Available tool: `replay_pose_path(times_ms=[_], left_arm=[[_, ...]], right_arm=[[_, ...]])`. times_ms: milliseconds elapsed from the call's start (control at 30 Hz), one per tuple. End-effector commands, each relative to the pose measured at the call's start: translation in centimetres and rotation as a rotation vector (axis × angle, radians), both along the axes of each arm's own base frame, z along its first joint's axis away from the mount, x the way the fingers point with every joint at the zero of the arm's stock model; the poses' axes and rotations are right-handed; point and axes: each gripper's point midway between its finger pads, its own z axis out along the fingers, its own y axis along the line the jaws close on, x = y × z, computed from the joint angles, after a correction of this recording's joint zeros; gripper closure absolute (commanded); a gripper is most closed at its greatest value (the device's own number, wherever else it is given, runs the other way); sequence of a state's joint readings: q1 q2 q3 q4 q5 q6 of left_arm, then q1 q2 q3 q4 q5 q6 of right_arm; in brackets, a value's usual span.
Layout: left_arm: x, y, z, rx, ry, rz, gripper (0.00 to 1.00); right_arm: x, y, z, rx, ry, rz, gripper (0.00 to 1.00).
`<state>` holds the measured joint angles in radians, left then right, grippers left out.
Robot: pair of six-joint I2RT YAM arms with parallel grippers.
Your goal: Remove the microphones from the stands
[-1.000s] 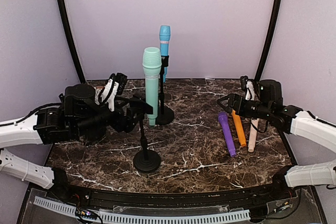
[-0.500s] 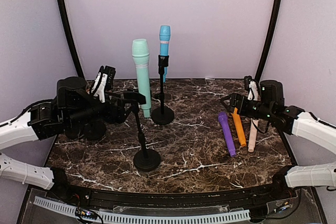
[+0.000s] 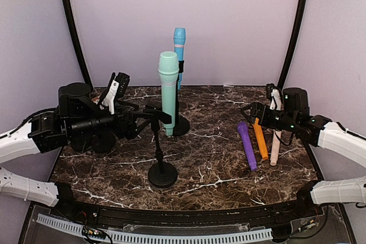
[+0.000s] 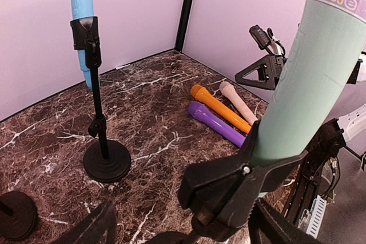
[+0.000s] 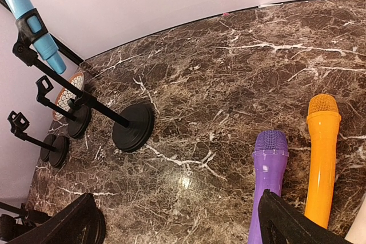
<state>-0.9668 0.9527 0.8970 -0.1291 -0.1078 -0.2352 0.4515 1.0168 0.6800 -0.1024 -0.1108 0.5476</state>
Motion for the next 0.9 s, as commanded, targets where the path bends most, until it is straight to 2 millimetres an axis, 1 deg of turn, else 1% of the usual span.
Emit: replay_pose_path(times_ms=[0,67,200,300,333,400,433,467,500,533,567,600,633,667,700,733,767,800,833,867], left_arm=[[-1.2,-0.3,2.5,-0.042,-0.07,-0.086,0.19],[-1.5,-0.1,2.6,-0.032,-0.076,-0.094,0.18],[-1.8,0.8,3.7,-0.017,-0.108,-0.089,0.18],[-1.9,1.5,5.3,-0.014,-0.144,-0.072,0.17],[-1.9,1.7,5.6,-0.016,-0.148,-0.067,0.17],[-1.9,1.7,6.8,-0.035,-0.161,-0.064,0.17],[-1.7,1.6,6.8,-0.036,-0.151,-0.059,0.17],[-1.6,1.6,7.2,-0.052,-0.137,-0.046,0.17],[-1.0,1.5,6.9,-0.045,-0.121,-0.021,0.17],[-0.8,1.5,7.2,-0.05,-0.106,-0.006,0.17],[-0.3,1.3,6.7,-0.05,-0.072,0.019,0.17],[-0.1,1.2,6.8,-0.053,-0.054,0.028,0.18],[0.3,0.8,6.3,-0.053,-0.019,0.041,0.18],[0.4,0.6,6.4,-0.064,0.006,0.047,0.18],[0.7,0.3,5.8,-0.05,0.03,0.055,0.18],[0.8,0.2,6.1,-0.065,0.047,0.061,0.18],[1.0,-0.1,5.6,-0.053,0.066,0.065,0.18],[1.1,-0.1,5.8,-0.064,0.078,0.075,0.19],[1.2,-0.2,5.3,-0.051,0.095,0.082,0.19],[1.3,-0.2,5.4,-0.062,0.108,0.092,0.2]], right_arm=[[0.3,0.1,0.0,-0.004,-0.017,-0.002,0.01],[0.3,0.1,0.0,-0.005,-0.016,-0.002,0.01],[0.4,0.2,-0.2,-0.004,-0.015,-0.001,0.01],[0.5,0.2,-0.3,-0.008,-0.013,0.001,0.01],[0.5,0.2,-0.3,-0.008,-0.013,-0.001,0.01],[0.5,0.2,-0.4,-0.009,-0.011,0.0,0.01],[0.5,0.2,-0.4,-0.009,-0.01,0.0,0.01],[0.5,0.2,-0.4,-0.01,-0.01,-0.001,0.01],[0.5,0.2,-0.4,-0.007,-0.013,-0.001,0.01],[0.5,0.2,-0.4,-0.006,-0.011,-0.003,0.02],[0.5,0.2,-0.4,-0.005,-0.011,-0.004,0.01],[0.5,0.1,-0.3,-0.003,-0.012,-0.008,0.01],[0.5,0.0,-0.3,-0.006,-0.011,-0.016,0.01],[0.6,-0.2,-0.4,-0.01,-0.007,-0.027,0.01],[0.6,-0.5,-0.6,-0.018,-0.003,-0.039,0.01],[0.6,-0.8,-0.7,-0.028,0.003,-0.054,0.01],[0.7,-1.0,-0.9,-0.037,0.008,-0.069,0.01],[0.7,-1.3,-1.1,-0.049,0.013,-0.082,0.01],[0.7,-1.5,-1.3,-0.055,0.018,-0.089,0.01],[0.6,-1.5,-1.5,-0.059,0.023,-0.092,0.01]])
